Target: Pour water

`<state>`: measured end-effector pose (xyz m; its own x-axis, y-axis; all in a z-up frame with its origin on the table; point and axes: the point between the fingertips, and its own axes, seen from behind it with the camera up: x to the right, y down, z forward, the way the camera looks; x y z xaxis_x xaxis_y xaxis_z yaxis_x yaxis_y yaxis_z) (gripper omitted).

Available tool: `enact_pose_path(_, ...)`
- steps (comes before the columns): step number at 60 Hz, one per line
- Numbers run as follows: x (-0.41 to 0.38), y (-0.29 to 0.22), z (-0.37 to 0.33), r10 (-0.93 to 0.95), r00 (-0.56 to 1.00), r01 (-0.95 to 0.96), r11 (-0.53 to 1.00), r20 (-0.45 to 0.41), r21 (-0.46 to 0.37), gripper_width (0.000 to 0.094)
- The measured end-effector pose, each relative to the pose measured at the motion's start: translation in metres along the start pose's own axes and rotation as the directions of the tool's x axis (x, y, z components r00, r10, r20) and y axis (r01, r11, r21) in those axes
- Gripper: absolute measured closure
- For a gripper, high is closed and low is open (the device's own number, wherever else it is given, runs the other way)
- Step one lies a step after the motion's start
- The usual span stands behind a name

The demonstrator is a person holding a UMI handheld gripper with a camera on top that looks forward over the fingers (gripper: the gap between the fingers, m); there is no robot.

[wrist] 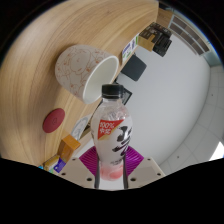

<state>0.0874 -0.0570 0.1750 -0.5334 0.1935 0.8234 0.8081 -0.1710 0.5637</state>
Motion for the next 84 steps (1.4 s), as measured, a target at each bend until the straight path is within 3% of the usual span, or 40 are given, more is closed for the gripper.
enact_pose_path(11,-0.009,0.008,-0.002,0.133,0.99,-0.133,0.991,0.053,0.006,0.0619)
enact_pose_path(19,0.004,0.024,-0.009,0.435,0.896,-0.438,0.899,0.093,0.013,0.0617)
enact_pose_path(27,0.026,0.039,-0.016,0.79,0.587,-0.804,0.594,0.179,0.02,0.0615)
enact_pose_path(34,0.04,0.048,-0.018,0.94,0.226,-0.973,0.231,0.255,0.01,0.0616)
enact_pose_path(42,0.028,0.047,-0.01,0.932,-0.148,-0.989,-0.134,0.33,-0.067,0.0618)
enact_pose_path(48,-0.001,0.036,0.001,0.877,-0.311,-0.95,-0.282,0.366,-0.13,0.0617)
enact_pose_path(77,-0.111,-0.041,0.039,0.739,-0.517,-0.856,-0.429,0.432,-0.291,0.0617)
enact_pose_path(84,-0.108,-0.04,0.036,0.745,-0.505,-0.863,-0.439,0.436,-0.25,0.0594)
